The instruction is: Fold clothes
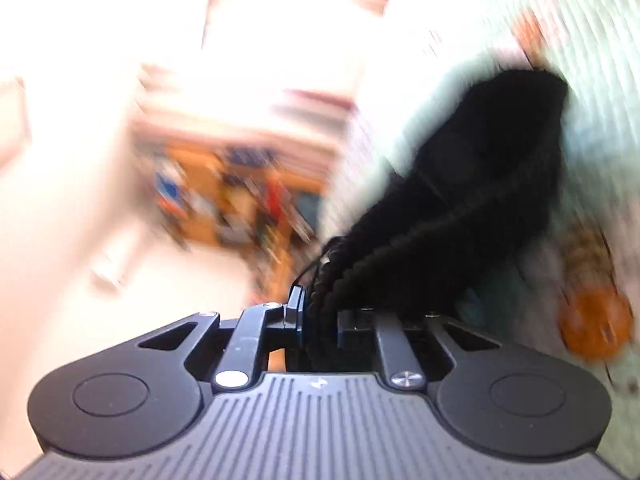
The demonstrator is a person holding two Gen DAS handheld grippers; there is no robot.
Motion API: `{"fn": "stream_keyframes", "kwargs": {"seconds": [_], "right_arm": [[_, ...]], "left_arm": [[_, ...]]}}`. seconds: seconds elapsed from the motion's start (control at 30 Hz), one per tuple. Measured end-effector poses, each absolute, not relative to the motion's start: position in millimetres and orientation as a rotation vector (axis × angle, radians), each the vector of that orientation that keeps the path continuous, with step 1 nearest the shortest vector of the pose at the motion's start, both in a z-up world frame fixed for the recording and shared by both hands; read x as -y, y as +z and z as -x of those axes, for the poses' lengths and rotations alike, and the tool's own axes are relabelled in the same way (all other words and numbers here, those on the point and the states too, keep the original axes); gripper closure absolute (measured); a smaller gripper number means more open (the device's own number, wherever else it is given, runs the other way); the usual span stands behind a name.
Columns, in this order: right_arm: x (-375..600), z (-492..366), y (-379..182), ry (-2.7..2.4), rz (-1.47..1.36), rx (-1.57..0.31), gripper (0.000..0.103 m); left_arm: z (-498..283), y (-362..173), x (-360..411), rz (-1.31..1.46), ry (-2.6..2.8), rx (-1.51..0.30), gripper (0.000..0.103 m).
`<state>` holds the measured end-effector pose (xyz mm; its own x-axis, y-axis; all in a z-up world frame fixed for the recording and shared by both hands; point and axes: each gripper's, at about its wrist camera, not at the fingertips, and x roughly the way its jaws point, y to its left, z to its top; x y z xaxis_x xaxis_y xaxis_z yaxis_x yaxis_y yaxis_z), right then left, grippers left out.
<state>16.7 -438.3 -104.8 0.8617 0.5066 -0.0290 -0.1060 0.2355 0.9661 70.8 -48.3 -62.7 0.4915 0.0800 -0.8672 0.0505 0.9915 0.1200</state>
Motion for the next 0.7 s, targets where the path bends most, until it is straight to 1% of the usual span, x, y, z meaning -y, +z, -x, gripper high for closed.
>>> {"fn": "stream_keyframes", "kwargs": {"seconds": [0.07,0.17,0.2,0.27,0.3,0.33,0.37,0.4,0.47,0.5,0.53,0.57,0.6,0.63,0.7], "right_arm": [[465,-13,-77,0.38,-1.243,-0.227,0.087],[501,-9,-46,0.195,-1.068,-0.104,0.087],[499,-13,-40,0.042,-0.902,-0.145,0.085],[495,-23,-33,-0.241,-0.578,-0.243,0.079],[492,-33,-46,-0.333,-0.476,-0.373,0.075],[488,-41,-60,-0.404,-0.393,-0.493,0.071],[482,-42,-78,-0.407,-0.376,-0.574,0.069],[467,-44,-90,-0.387,-0.361,-0.616,0.069],[436,-20,-107,-0.374,-0.297,-0.579,0.066],[415,-10,-109,-0.381,-0.25,-0.538,0.057],[398,-3,-98,-0.416,-0.179,-0.483,0.041],[391,13,-93,-0.475,-0.113,-0.426,0.033],[385,27,-87,-0.531,-0.046,-0.363,0.018],[386,37,-82,-0.592,0.03,-0.296,0.0],[392,56,-93,-0.776,0.231,-0.253,0.0]], "left_arm": [[-69,-58,51,-0.137,0.019,-1.048,0.002],[-68,-55,57,-0.145,0.013,-1.036,0.002],[-69,-56,61,-0.151,0.007,-1.041,0.002],[-67,-58,70,-0.178,-0.008,-1.047,0.002],[-66,-59,74,-0.192,-0.015,-1.049,0.002],[-65,-60,78,-0.208,-0.021,-1.049,0.002],[-65,-62,81,-0.222,-0.026,-1.049,0.002],[-65,-63,83,-0.228,-0.03,-1.051,0.002],[-69,-64,88,-0.228,-0.041,-1.057,0.002],[-70,-64,91,-0.229,-0.046,-1.061,0.002],[-72,-64,93,-0.23,-0.052,-1.063,0.002],[-72,-64,97,-0.233,-0.06,-1.063,0.002],[-73,-65,100,-0.236,-0.07,-1.065,0.002],[-73,-66,103,-0.239,-0.08,-1.066,0.002],[-74,-68,108,-0.249,-0.098,-1.069,0.002]]}}
